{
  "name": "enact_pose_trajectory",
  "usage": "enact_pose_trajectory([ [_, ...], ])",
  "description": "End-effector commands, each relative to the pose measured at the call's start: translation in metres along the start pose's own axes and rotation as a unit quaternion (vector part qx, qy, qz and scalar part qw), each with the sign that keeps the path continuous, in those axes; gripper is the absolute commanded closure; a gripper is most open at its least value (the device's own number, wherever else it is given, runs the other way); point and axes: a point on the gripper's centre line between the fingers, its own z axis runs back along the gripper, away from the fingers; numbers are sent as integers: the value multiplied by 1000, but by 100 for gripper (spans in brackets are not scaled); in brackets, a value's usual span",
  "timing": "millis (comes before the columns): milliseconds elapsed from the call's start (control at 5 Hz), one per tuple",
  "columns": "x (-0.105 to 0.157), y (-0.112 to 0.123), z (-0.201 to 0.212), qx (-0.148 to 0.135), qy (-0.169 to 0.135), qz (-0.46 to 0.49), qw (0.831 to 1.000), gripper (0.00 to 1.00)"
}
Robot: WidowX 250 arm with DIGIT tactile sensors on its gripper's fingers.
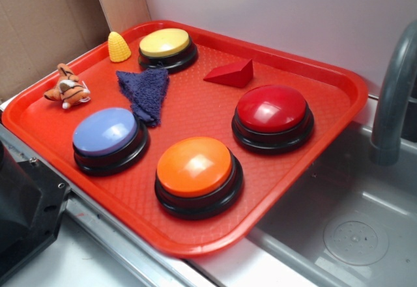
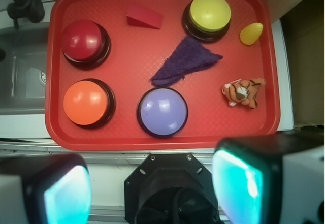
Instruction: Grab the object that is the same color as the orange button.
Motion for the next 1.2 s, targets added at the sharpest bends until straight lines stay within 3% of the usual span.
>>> enact_pose_trajectory([
  [0, 0, 0, 0, 0, 0, 0, 1000, 0],
  [200, 12, 36, -5, 36, -18, 120, 992, 0],
  [400, 12, 63, -16, 45, -14, 207, 977, 0],
  [800, 9, 111, -60, 64, 11, 372, 926, 0],
  [1000, 7, 124, -86, 89, 17, 443, 892, 0],
])
